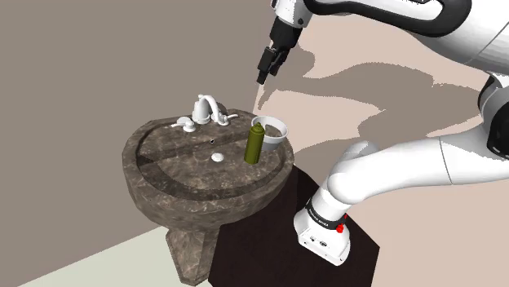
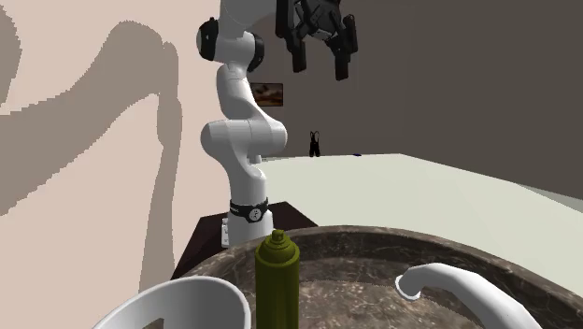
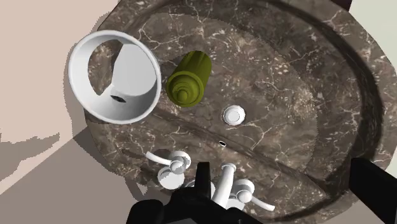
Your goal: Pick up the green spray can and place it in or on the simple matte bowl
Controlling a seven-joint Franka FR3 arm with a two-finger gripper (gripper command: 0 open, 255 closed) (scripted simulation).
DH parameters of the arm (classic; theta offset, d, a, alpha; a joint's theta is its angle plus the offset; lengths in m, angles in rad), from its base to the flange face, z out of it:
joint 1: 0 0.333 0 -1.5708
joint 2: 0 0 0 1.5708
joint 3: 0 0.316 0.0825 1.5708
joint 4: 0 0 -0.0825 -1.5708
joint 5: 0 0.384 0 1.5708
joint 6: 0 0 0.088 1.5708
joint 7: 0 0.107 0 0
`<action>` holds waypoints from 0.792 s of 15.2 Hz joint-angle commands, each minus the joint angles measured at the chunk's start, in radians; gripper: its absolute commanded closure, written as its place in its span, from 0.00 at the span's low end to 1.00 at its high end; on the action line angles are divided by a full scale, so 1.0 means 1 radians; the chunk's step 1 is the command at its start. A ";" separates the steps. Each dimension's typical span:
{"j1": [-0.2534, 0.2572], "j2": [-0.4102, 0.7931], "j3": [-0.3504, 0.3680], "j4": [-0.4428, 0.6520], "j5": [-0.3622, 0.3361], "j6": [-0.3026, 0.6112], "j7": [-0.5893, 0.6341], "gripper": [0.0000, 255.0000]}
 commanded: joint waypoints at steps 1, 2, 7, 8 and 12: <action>0.000 0.000 0.000 0.000 0.000 0.000 0.000 0.00; -0.007 -0.007 -0.010 -0.036 0.002 0.032 0.001 0.00; -0.042 -0.024 -0.061 -0.203 0.013 0.195 0.004 0.00; -0.050 -0.023 -0.071 -0.234 0.015 0.229 0.004 0.00; -0.078 -0.004 -0.113 -0.349 0.026 0.371 0.001 0.00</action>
